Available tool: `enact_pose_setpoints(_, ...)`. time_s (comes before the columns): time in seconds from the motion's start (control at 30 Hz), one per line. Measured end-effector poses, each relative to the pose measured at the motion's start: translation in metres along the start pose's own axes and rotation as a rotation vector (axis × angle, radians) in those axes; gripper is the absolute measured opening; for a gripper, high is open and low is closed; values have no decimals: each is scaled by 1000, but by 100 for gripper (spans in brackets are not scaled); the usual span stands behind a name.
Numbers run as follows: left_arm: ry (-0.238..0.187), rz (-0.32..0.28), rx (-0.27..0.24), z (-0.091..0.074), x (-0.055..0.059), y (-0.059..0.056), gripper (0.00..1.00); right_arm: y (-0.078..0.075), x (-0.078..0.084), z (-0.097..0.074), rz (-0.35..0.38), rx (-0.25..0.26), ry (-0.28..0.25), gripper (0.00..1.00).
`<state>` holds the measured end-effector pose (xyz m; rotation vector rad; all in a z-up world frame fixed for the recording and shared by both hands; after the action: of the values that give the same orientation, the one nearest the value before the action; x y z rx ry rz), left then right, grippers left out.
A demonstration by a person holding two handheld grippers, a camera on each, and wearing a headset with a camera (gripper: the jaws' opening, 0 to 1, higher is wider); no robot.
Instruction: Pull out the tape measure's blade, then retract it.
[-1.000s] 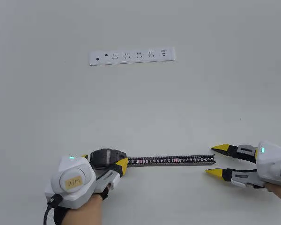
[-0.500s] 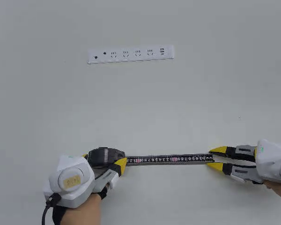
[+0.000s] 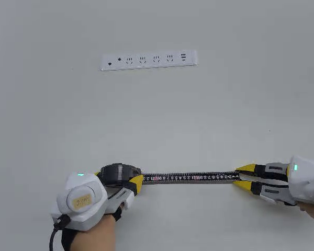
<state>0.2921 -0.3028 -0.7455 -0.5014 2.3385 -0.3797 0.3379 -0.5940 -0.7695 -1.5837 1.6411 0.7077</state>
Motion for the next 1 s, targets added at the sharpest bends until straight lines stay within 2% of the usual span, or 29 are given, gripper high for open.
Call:
enact_pose_setpoints(0.47,2,-9,-25,1,-1,1,61,2,1,3,-2,1,-4,14)
enact_pose_setpoints(0.73,1,-24,-37,1,-1,0,60,4,0,2,-27,-4,-10,13)
enact_pose_setpoints(1.0,13,-25,-45,0,-1,1,59,7,-1,4,-34,-17,-22,13)
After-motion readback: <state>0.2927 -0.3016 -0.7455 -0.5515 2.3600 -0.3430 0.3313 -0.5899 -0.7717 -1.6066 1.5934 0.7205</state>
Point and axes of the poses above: the centre of the closed fingertips' face, and the gripper's own axes: z roughly forward along the fingers, y roughly to its left, x roughly out of its underside, the point moved 2 cm from there along -z, roughly backward along the fingers, and after that the axes turned 15 degrees about -z, right-handed, at the moved point
